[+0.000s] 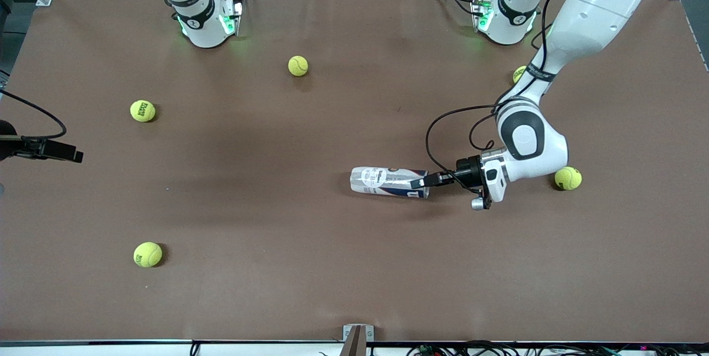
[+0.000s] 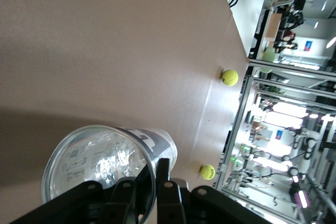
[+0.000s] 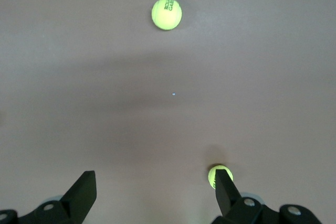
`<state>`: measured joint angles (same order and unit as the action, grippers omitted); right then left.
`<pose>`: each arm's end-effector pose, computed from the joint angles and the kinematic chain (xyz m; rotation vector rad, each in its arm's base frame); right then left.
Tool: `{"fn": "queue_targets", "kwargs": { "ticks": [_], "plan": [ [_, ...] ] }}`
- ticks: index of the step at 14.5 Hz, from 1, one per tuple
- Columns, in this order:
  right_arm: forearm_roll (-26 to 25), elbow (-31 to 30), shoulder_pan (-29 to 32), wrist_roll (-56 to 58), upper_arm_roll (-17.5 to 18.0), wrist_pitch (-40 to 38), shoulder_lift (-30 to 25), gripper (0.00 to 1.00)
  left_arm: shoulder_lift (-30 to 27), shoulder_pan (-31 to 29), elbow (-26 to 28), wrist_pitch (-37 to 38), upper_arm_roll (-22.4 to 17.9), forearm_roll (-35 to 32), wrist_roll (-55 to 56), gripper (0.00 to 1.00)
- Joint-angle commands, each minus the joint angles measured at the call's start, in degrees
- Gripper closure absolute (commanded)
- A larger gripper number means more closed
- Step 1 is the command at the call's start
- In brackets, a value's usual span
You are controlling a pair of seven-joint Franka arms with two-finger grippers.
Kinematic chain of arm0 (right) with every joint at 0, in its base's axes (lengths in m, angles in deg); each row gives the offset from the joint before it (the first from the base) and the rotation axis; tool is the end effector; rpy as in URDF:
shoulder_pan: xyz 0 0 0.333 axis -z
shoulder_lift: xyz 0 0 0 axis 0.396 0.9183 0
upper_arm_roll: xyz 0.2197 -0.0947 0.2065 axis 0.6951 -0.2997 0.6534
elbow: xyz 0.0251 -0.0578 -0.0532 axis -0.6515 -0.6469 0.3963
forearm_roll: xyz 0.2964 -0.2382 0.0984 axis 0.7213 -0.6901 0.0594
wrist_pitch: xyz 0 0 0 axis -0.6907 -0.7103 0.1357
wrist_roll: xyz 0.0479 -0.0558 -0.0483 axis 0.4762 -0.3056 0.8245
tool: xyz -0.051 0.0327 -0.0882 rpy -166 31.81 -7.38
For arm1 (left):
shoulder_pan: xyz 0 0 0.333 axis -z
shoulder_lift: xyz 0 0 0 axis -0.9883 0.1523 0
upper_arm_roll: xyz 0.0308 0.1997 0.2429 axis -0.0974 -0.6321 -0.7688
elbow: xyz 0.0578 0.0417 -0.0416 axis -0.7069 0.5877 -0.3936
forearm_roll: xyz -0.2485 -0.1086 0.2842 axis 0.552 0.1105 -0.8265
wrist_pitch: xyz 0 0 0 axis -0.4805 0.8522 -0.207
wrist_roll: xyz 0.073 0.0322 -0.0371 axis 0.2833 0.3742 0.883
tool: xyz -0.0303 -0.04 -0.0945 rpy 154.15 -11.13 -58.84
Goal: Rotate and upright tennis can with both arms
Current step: 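Lift and rotate the can upright with the left gripper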
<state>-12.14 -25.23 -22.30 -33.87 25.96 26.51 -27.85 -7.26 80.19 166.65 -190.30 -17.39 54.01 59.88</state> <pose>0.6411 -0.0542 0.5732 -3.0959 0.1279 0.2341 0.6005 -0.2191 0.2308 2.0385 0.2939 -0.0699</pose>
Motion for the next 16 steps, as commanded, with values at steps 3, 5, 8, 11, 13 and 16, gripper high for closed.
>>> {"fn": "queue_targets", "kwargs": {
  "ticks": [3, 5, 8, 11, 13, 16],
  "plan": [
    [-0.9, -13.0, -1.5, 1.9, 0.1, 4.4, -10.4, 0.00, -4.9, 0.5, -2.7, 2.2, 0.2, -16.5, 19.6, 1.00],
    [-1.8, -16.0, -1.7, 1.9, 0.2, 5.5, -13.2, 0.00, -6.6, 1.9, -4.4, 2.2, 0.5, -24.5, 30.5, 1.00],
    [-2.1, -20.0, -1.4, 1.9, 0.4, 6.8, -17.5, 0.00, -8.1, 6.9, -8.4, 2.2, 0.4, -41.0, 51.4, 1.00],
    [-2.1, -21.4, -0.8, 2.0, 0.6, 6.5, -20.4, 0.00, -7.6, 13.7, -13.5, 3.1, 0.4, -60.4, 73.5, 1.00],
    [-2.6, -21.7, -0.4, 2.1, 1.6, 6.0, -22.0, 0.00, -6.3, 18.3, -17.6, 6.5, 0.3, -71.0, 84.9, 1.00],
    [-4.0, -22.3, 0.5, 1.9, 3.6, 4.9, -23.5, 0.00, -2.5, 26.1, -24.4, 13.6, -0.5, -83.1, 96.5, 1.00]
  ]
}}
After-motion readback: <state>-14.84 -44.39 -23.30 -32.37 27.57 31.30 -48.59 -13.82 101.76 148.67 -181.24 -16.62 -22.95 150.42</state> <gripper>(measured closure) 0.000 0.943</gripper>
